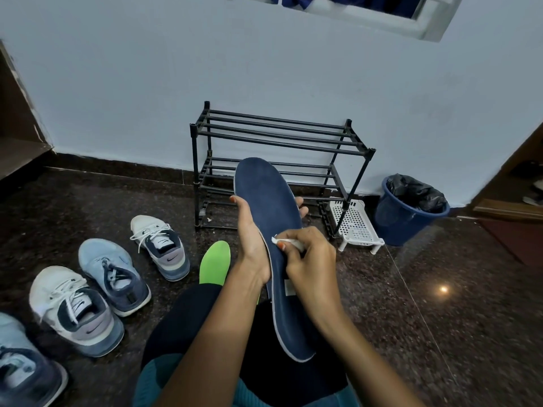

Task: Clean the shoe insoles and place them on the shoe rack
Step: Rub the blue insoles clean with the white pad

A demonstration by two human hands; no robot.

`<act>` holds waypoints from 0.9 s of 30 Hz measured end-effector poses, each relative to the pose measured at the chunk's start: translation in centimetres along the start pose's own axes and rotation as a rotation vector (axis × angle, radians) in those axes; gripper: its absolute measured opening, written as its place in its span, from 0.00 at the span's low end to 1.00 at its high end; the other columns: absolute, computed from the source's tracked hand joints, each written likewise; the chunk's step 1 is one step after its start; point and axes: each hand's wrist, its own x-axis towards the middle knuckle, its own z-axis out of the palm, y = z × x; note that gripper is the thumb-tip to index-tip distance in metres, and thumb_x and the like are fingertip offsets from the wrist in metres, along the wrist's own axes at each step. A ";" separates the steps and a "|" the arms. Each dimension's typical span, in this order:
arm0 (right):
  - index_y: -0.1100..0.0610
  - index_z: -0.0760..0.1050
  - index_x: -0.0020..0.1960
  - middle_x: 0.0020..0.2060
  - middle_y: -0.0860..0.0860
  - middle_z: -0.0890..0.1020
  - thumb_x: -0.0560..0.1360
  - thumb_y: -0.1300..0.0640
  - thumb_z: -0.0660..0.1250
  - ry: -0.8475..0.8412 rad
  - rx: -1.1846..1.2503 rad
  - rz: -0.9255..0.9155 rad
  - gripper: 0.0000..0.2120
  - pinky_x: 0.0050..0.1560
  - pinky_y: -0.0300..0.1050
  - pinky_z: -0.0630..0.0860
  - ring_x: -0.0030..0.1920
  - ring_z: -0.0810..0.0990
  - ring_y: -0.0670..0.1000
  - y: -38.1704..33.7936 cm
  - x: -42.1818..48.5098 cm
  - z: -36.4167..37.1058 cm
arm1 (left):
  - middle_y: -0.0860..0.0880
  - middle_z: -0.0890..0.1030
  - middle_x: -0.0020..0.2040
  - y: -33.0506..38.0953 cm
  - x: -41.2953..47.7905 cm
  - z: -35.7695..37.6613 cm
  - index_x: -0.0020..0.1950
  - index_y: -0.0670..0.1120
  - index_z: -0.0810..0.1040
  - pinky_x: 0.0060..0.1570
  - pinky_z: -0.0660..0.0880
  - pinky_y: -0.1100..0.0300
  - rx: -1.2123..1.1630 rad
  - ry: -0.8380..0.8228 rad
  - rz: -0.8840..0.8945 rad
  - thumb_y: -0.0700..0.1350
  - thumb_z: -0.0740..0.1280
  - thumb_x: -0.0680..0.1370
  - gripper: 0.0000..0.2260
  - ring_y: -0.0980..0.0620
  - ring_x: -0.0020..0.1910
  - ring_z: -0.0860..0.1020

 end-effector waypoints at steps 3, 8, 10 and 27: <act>0.57 0.81 0.40 0.37 0.46 0.78 0.70 0.69 0.69 -0.053 0.003 -0.015 0.08 0.46 0.25 0.67 0.43 0.76 0.43 -0.3 -0.9 0.0 | 0.42 0.83 0.46 0.1 0.1 -0.2 0.53 0.39 0.79 0.64 0.68 0.40 -0.015 -0.009 -0.011 0.71 0.44 0.75 0.40 0.45 0.46 0.81; 0.56 0.81 0.38 0.37 0.46 0.79 0.68 0.69 0.70 -0.070 -0.022 -0.060 0.09 0.46 0.24 0.66 0.43 0.76 0.43 -0.3 -1.7 -0.2 | 0.45 0.83 0.45 0.1 0.2 -0.4 0.51 0.42 0.80 0.65 0.65 0.36 -0.001 -0.037 -0.049 0.72 0.42 0.74 0.40 0.47 0.46 0.81; 0.57 0.81 0.38 0.36 0.46 0.79 0.68 0.70 0.70 -0.049 -0.052 -0.068 0.09 0.49 0.25 0.66 0.41 0.77 0.44 -0.3 -1.3 -0.2 | 0.43 0.83 0.46 0.0 0.1 -0.1 0.51 0.40 0.80 0.65 0.66 0.36 0.015 -0.033 -0.041 0.71 0.43 0.75 0.40 0.46 0.47 0.81; 0.56 0.82 0.38 0.37 0.45 0.79 0.69 0.69 0.70 -0.097 -0.011 -0.032 0.08 0.45 0.27 0.67 0.42 0.77 0.43 -0.2 -1.3 -0.7 | 0.41 0.83 0.48 0.3 0.2 0.1 0.52 0.40 0.80 0.65 0.66 0.40 -0.017 0.022 -0.019 0.70 0.46 0.76 0.38 0.45 0.49 0.81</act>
